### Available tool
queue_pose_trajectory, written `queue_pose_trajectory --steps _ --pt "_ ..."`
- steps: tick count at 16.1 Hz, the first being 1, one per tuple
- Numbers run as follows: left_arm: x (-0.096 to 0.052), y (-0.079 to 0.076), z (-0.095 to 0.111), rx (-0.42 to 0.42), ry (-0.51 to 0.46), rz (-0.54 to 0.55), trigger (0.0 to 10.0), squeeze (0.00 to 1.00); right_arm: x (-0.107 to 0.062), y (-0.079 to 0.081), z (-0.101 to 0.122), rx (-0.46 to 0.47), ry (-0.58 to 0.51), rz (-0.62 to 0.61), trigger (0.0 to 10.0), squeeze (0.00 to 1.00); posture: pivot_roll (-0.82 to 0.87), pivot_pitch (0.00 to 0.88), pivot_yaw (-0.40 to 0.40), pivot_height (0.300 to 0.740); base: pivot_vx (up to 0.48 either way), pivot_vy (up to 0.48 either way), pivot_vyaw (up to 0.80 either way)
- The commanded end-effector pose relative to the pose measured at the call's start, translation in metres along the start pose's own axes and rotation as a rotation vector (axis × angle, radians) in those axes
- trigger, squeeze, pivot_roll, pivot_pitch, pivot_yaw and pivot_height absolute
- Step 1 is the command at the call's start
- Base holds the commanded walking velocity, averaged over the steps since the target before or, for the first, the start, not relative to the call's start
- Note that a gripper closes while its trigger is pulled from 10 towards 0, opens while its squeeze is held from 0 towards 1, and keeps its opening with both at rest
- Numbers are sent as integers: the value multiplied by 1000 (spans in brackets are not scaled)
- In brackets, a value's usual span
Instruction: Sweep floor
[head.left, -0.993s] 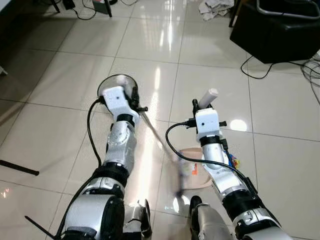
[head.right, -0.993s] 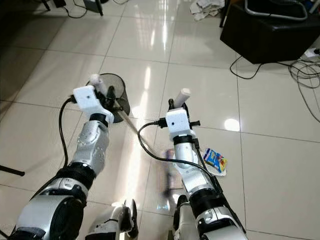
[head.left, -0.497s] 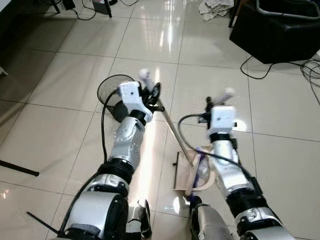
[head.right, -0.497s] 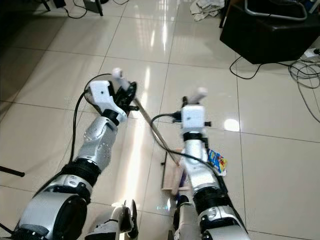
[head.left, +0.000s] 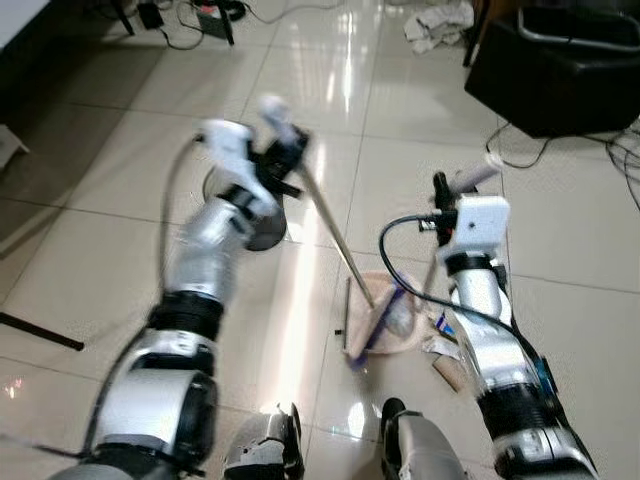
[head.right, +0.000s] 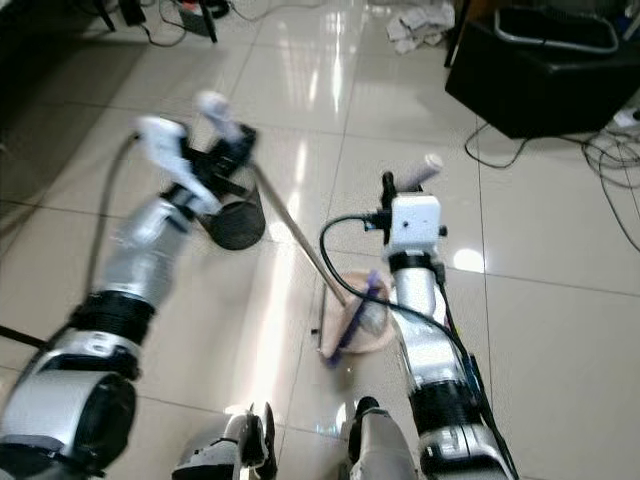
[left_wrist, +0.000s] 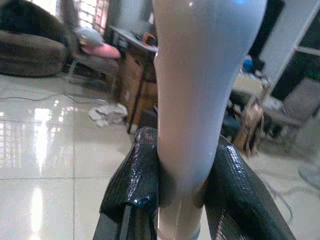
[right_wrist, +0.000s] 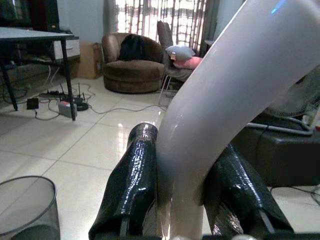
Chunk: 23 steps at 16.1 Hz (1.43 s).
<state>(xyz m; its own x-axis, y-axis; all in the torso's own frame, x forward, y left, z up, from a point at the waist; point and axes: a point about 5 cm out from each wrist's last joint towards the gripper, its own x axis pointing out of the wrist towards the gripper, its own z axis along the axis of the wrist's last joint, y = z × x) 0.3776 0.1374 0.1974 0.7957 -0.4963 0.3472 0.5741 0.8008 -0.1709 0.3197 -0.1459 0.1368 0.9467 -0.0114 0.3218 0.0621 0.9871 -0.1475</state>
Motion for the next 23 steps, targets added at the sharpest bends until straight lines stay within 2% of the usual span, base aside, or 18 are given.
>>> queue_pose_trajectory --steps 1,4,5,6,8,9,10,11,13,16,17,18,19,21,23 --pt "-7 13 22 -5 -69 5 10000 0 -4 -5 1 13 13 -20 10000 0 13 94 72 740 0 0 0" --pt "-26 43 52 101 -73 46 10000 0 -7 -17 3 60 30 -80 10000 0 25 67 72 740 0 0 0" --pt "-29 47 55 115 -70 55 10000 0 -6 -18 3 71 31 -84 10000 0 28 64 71 740 0 0 0" --pt "-38 55 58 160 -44 73 10000 0 -6 -19 6 75 27 -80 10000 0 33 58 75 740 0 0 0" --pt "-61 65 55 222 30 66 10000 0 -4 -25 20 93 -26 -90 10000 0 46 48 74 740 0 0 0" --pt "-79 67 48 249 91 61 10000 0 0 -30 34 110 -62 -84 10000 0 55 57 70 740 0 0 0" --pt "-87 68 44 259 109 70 10000 0 3 -31 39 85 -64 -68 10000 0 55 49 68 740 0 0 0" --pt "-100 70 37 272 131 124 10000 0 9 -32 52 89 -72 -59 10000 0 50 47 63 740 0 0 0" --pt "-114 72 24 297 162 269 10000 0 21 -35 76 239 -84 -76 10000 0 37 51 57 740 0 0 0" --pt "-120 56 2 307 178 340 10000 0 32 -40 98 287 -62 -74 10000 0 2 48 46 740 0 0 0" --pt "-120 42 -14 260 200 331 10000 0 35 -42 110 299 -64 -57 10000 0 -19 37 42 740 0 0 0" --pt "-120 32 -23 251 207 329 10000 0 37 -43 118 306 -66 -46 10000 0 -26 32 39 740 0 0 0" --pt "-114 23 -27 282 215 360 10000 0 40 -45 127 323 -68 -39 10000 0 -32 20 29 740 0 0 0" --pt "-111 16 -26 257 190 382 10000 0 44 -45 137 347 -95 -25 10000 0 -28 17 19 740 0 0 0" --pt "-115 12 -27 256 191 393 10000 0 46 -46 144 390 -121 -21 10000 0 -18 8 13 740 0 0 0"
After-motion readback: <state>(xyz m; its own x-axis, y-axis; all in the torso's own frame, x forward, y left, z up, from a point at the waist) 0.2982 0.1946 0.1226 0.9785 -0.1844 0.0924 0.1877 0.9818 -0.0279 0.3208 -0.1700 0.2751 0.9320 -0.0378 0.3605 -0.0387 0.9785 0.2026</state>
